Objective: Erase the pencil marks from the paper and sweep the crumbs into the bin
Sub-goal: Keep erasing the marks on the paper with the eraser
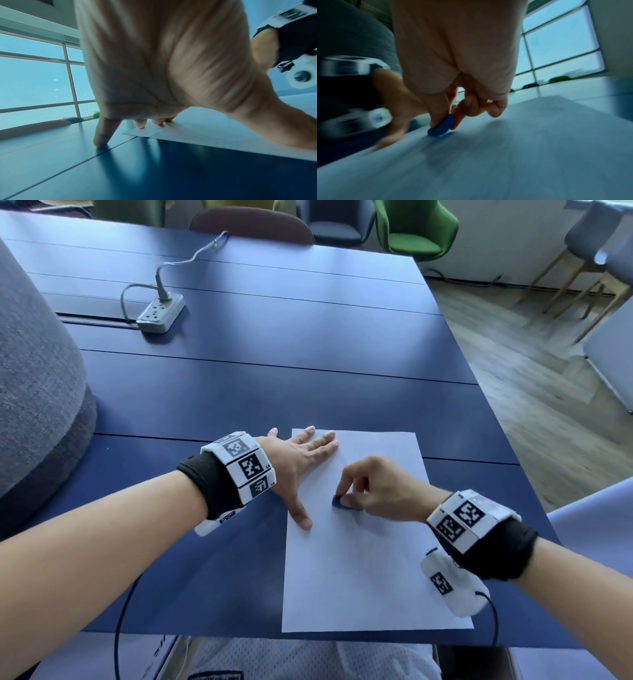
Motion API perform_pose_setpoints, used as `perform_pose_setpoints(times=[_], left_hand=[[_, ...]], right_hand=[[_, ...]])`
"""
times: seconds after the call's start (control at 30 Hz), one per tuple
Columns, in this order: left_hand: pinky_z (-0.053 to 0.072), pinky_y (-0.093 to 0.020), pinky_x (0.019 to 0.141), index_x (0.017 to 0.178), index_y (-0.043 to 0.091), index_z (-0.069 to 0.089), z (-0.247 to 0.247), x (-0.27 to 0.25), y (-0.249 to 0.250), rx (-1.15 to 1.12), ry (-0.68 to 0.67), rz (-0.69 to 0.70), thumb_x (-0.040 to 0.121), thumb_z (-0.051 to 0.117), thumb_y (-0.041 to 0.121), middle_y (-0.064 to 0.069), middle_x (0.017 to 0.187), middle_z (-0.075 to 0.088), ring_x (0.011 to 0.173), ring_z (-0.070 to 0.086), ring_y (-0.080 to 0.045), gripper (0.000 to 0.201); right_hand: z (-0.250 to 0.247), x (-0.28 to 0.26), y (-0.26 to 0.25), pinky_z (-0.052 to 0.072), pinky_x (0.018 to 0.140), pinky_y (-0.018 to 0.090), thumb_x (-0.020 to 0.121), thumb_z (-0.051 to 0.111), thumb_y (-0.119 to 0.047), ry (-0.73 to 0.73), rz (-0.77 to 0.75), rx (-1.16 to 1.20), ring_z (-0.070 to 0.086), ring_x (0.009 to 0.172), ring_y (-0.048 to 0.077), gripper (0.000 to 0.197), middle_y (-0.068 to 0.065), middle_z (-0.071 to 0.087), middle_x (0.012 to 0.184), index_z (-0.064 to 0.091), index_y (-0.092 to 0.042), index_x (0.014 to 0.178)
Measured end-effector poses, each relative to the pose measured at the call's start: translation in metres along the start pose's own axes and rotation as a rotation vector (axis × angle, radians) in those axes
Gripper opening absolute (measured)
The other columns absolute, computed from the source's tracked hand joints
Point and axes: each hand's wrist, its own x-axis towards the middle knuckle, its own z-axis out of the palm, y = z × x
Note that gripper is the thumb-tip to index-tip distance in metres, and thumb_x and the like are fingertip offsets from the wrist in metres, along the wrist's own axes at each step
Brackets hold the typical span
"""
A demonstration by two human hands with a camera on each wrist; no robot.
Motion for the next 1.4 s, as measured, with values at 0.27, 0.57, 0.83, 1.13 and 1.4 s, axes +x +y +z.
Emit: perform_pose_setpoints(times=[0.27,0.57,0.83,1.13,1.4], left_hand=[[-0.002,-0.068,0.112,0.149,0.031,-0.026,0.001,0.002,-0.001,0.005,0.01,0.001,0.052,0.074,0.08,0.02,0.155,-0.031,0.144,-0.029,-0.013,0.147],[0.002,-0.068,0.113,0.149,0.03,-0.025,-0.002,-0.001,0.002,0.01,0.015,-0.009,0.054,0.076,0.077,0.02,0.155,-0.03,0.144,-0.027,-0.012,0.147],[0.003,-0.067,0.113,0.15,0.031,-0.024,0.0,0.001,0.001,0.01,0.033,-0.009,0.052,0.076,0.077,0.021,0.156,-0.028,0.145,-0.026,-0.011,0.147],[0.002,-0.067,0.113,0.15,0.031,-0.025,0.0,0.001,0.0,0.005,0.032,-0.008,0.052,0.076,0.077,0.021,0.155,-0.029,0.145,-0.027,-0.012,0.148],[0.001,-0.067,0.113,0.149,0.03,-0.026,0.0,0.001,0.001,0.006,0.019,-0.01,0.052,0.076,0.078,0.02,0.155,-0.03,0.144,-0.028,-0.012,0.149]], right_hand=[[0.011,-0.025,-0.004,0.037,0.055,0.013,0.079,0.073,-0.021,-0.053,-0.033,-0.033,0.051,0.059,0.005,0.005,-0.008,0.06,0.066,0.074,-0.022,0.083],[0.023,-0.052,-0.006,0.05,0.068,0.03,0.079,0.072,-0.024,-0.086,-0.04,0.016,0.057,0.069,0.014,0.005,-0.002,0.064,0.074,0.073,-0.026,0.083],[0.036,-0.073,-0.01,0.051,0.071,0.033,0.078,0.073,-0.026,-0.136,-0.074,0.051,0.056,0.069,0.01,0.006,-0.007,0.06,0.074,0.073,-0.026,0.084],[0.032,-0.073,-0.012,0.047,0.062,0.026,0.08,0.072,-0.024,-0.106,-0.041,0.052,0.054,0.064,0.011,0.005,-0.002,0.062,0.073,0.073,-0.025,0.084],[0.023,-0.062,-0.018,0.048,0.061,0.024,0.076,0.074,-0.024,-0.258,-0.049,-0.011,0.057,0.064,0.01,0.008,-0.002,0.065,0.073,0.075,-0.025,0.084]])
